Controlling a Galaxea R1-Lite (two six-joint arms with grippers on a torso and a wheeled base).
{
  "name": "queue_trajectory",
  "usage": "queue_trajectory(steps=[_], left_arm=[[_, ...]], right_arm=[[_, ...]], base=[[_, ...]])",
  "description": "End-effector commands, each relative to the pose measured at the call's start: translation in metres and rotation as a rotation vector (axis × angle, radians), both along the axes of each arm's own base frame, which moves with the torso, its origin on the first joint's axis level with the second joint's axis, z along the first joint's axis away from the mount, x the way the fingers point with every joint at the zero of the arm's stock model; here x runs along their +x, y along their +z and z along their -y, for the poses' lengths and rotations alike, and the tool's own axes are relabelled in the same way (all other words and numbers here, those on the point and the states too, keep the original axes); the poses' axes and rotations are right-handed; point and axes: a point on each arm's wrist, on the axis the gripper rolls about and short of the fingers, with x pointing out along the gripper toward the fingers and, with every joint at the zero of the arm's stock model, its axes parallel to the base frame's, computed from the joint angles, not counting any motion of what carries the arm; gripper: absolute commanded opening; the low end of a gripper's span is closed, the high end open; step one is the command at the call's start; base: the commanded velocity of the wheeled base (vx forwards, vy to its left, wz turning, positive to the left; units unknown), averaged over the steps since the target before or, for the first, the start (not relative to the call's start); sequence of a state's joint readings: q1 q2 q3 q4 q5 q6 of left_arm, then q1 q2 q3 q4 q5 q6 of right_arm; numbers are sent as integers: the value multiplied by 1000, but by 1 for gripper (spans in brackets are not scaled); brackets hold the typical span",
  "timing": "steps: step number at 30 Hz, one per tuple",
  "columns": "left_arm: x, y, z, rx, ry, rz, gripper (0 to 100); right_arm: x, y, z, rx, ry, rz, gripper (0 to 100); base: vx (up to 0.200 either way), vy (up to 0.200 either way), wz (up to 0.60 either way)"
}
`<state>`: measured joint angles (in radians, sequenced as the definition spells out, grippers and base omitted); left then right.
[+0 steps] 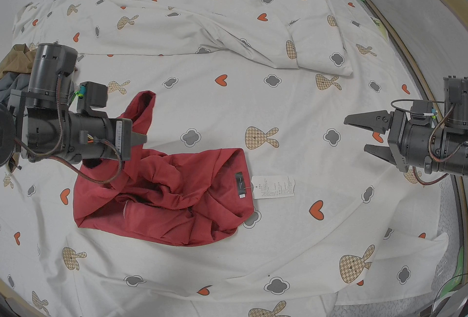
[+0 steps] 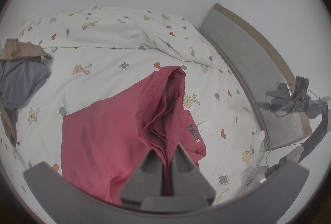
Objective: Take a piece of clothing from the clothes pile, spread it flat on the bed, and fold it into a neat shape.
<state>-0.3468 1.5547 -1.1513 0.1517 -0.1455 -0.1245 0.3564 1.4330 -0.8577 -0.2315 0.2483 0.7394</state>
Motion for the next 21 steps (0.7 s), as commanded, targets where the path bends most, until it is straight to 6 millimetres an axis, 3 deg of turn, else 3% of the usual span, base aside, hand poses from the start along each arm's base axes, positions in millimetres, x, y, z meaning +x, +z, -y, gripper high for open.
queue_trajectory(steps=[1, 5, 13, 21], left_arm=[[8, -11, 28, 37, -36, -25, 0], [17, -17, 51, 47, -44, -40, 0], [27, -25, 77, 40, -82, -69, 0], [19, -40, 94, 80, -118, -171, 0]], right_arm=[[1, -1, 0, -2, -2, -5, 100], [1, -1, 0, -2, -2, -5, 100], [1, -1, 0, -2, -2, -5, 100], [2, -2, 0, -3, 0, -7, 100]], base=[[0, 0, 0], [0, 0, 0], [0, 0, 0], [0, 0, 0]])
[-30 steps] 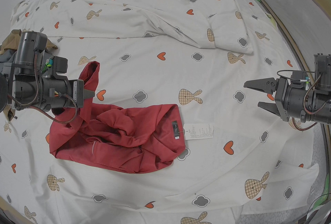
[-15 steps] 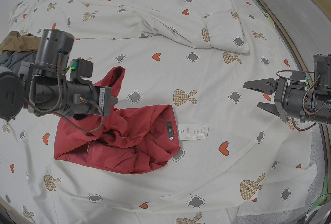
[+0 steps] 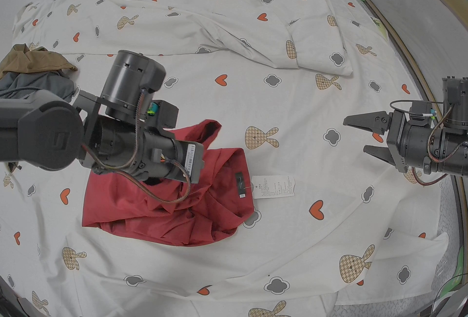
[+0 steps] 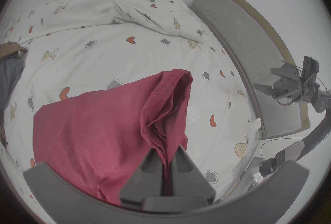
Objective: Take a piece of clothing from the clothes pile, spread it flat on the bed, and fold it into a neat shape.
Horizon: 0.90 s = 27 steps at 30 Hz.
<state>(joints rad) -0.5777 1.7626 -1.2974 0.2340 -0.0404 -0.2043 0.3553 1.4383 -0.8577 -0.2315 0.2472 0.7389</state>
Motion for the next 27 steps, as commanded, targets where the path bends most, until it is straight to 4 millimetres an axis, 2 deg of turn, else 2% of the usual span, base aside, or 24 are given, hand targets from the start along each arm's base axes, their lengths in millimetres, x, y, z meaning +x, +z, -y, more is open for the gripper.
queue_trajectory(steps=[1, 4, 5, 11, 14, 17, 20, 23, 27], left_arm=[[1, -12, 13, 17, -21, -41, 0], [3, -20, 18, 27, -31, -57, 0], [2, -21, 20, 30, -36, -61, 100], [0, -22, 31, 20, -69, -47, 100], [-5, -11, 34, -29, -87, 12, 100], [-14, 1, 27, -54, -97, 38, 100], [-17, 3, 23, -58, -98, 34, 100], [-16, -4, -2, -39, -33, 10, 100], [-16, -1, -48, -40, 100, 11, 100]], right_arm=[[0, -1, 0, 0, 2, -2, 100], [1, -1, 0, -2, 2, -3, 100], [1, -1, 0, -1, 2, -4, 100], [1, -1, 0, -2, 2, -3, 100], [0, -1, -1, -1, 3, -5, 100], [0, -2, -1, -3, 7, -6, 100], [-1, -4, -3, -5, 13, -12, 100], [-5, -12, -13, -1, 84, -48, 100], [-12, -25, -39, 40, 224, -149, 100]], base=[[0, 0, 0], [0, 0, 0], [0, 0, 0], [0, 0, 0], [0, 0, 0], [0, 0, 0], [0, 0, 0], [0, 0, 0], [0, 0, 0]])
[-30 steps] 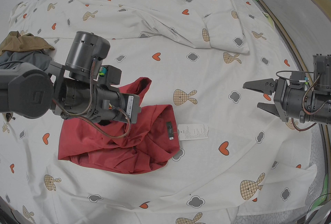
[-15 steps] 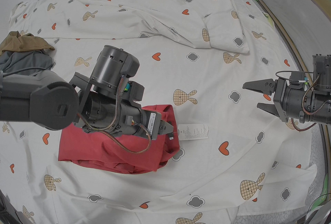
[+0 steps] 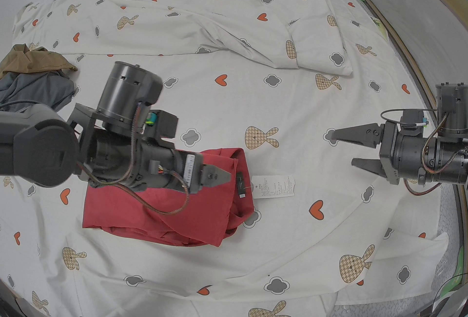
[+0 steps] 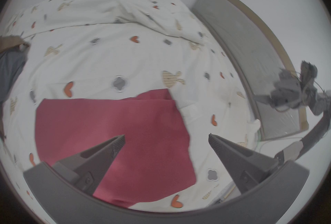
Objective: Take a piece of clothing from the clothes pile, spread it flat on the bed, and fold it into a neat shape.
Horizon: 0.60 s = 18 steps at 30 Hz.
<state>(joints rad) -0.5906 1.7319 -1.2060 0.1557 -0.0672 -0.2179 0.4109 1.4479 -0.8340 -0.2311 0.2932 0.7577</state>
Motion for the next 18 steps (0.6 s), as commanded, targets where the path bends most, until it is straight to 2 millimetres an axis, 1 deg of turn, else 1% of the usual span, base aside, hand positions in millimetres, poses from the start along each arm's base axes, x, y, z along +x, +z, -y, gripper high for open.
queue_trajectory(steps=[1, 2, 3, 4, 5, 8, 10, 11, 12, 14, 16, 18], left_arm=[[-8, 11, -58, -17, 158, 16, 100], [-8, 11, -58, -17, 158, 16, 100], [-13, 16, -74, -40, 218, 15, 100], [-15, 20, -84, -70, 276, 6, 100], [-16, 21, -88, -82, 297, 0, 100], [-24, 29, -112, -143, 421, -7, 100], [-32, 30, -123, -155, 457, 8, 100], [-34, 31, -126, -159, 462, 12, 100], [-41, 32, -132, -175, 468, 20, 100], [-51, 35, -137, -209, 443, 26, 100], [-60, 36, -141, -237, 421, 24, 100], [-63, 35, -143, -259, 395, 20, 100]], right_arm=[[-7, -21, -32, 28, 170, -134, 100], [-7, -21, -32, 28, 170, -134, 100], [-8, -29, -42, 34, 224, -183, 100], [-7, -38, -52, 28, 271, -223, 100], [-6, -42, -56, 22, 288, -239, 100], [-3, -66, -82, -25, 348, -315, 100], [-2, -74, -91, -40, 368, -337, 100], [-2, -75, -93, -41, 373, -339, 100], [2, -79, -95, -41, 374, -348, 100], [7, -82, -100, -44, 377, -356, 100], [9, -82, -103, -41, 385, -353, 100], [9, -80, -107, -35, 400, -346, 100]], base=[[0, 0, 0], [0, 0, 0], [0, 0, 0], [0, 0, 0], [0, 0, 0], [0, 0, 0], [0, 0, 0], [0, 0, 0], [0, 0, 0], [0, 0, 0], [0, 0, 0], [0, 0, 0]])
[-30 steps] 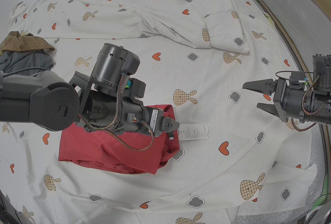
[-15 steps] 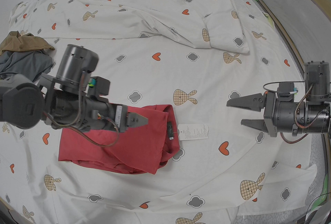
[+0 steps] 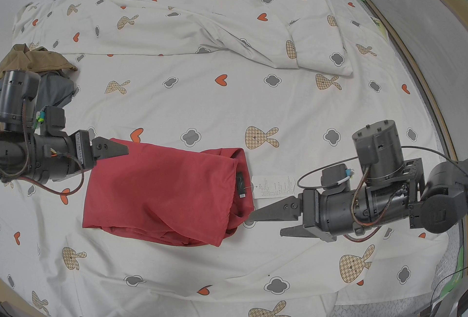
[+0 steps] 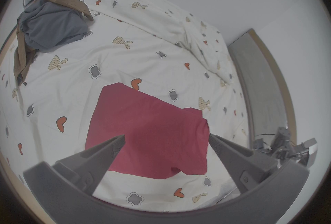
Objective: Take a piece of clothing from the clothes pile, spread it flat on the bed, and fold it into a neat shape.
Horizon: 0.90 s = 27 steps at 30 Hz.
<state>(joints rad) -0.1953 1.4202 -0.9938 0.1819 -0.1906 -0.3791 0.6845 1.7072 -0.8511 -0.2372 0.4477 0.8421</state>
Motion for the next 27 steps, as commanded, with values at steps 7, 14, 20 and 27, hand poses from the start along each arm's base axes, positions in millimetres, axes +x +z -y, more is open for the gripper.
queue_trajectory(steps=[7, 14, 20, 27], left_arm=[[-31, 15, -22, -59, 27, 95, 100], [-41, 23, -24, -60, 25, 136, 100], [-43, 23, -24, -61, 25, 139, 100], [-38, 20, -23, -58, 23, 121, 100]], right_arm=[[28, -25, -46, 10, 120, -56, 100], [40, -31, -70, 22, 143, -56, 100], [42, -34, -85, 25, 166, -55, 100], [44, -29, -81, 38, 149, -58, 0]], base=[[0, 0, 0], [0, 0, 0], [0, 0, 0], [0, 0, 0]])
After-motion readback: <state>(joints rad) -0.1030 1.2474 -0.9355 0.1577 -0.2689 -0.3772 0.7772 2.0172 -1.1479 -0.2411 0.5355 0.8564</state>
